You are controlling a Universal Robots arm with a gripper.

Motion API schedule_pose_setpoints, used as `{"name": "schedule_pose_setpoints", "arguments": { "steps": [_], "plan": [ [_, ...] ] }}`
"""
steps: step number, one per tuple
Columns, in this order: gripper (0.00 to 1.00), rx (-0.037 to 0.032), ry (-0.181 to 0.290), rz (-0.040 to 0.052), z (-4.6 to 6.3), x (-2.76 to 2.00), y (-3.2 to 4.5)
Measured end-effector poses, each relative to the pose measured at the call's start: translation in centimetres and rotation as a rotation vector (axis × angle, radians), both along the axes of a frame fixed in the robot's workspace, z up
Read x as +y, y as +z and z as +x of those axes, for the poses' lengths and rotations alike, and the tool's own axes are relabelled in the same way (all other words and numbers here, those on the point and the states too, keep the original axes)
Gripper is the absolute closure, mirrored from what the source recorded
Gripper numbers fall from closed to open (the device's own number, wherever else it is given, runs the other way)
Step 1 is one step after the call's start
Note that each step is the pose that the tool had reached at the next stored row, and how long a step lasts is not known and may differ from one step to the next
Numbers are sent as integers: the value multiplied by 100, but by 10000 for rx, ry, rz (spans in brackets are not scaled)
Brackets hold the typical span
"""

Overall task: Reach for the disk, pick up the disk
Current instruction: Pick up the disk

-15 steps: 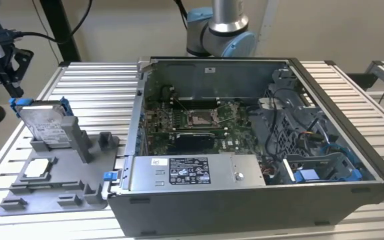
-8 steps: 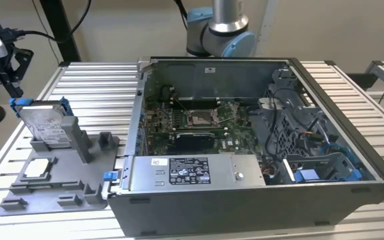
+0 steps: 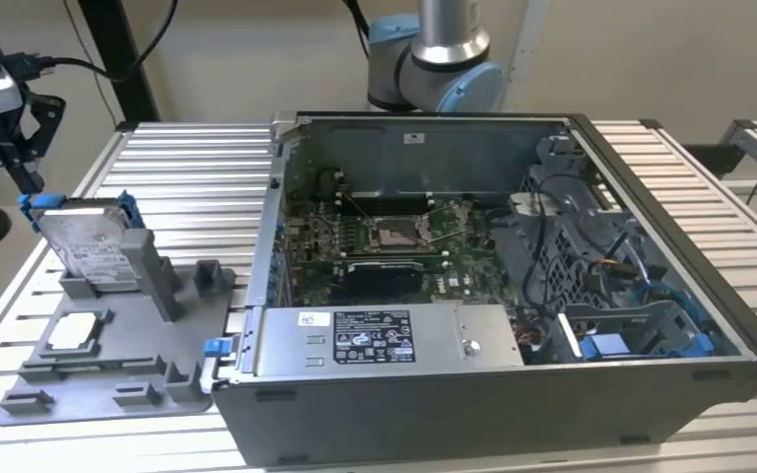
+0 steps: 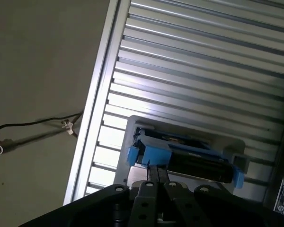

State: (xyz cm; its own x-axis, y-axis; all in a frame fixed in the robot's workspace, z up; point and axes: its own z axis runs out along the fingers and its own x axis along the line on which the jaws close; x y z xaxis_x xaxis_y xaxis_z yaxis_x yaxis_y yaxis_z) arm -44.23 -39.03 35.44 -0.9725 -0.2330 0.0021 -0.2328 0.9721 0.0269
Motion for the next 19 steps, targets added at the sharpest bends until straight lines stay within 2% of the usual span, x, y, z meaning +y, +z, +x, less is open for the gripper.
{"name": "schedule_pose_setpoints", "arguments": {
  "steps": [19],
  "plan": [
    [100,1,1583,-100,-6,0,1]
  ]
}}
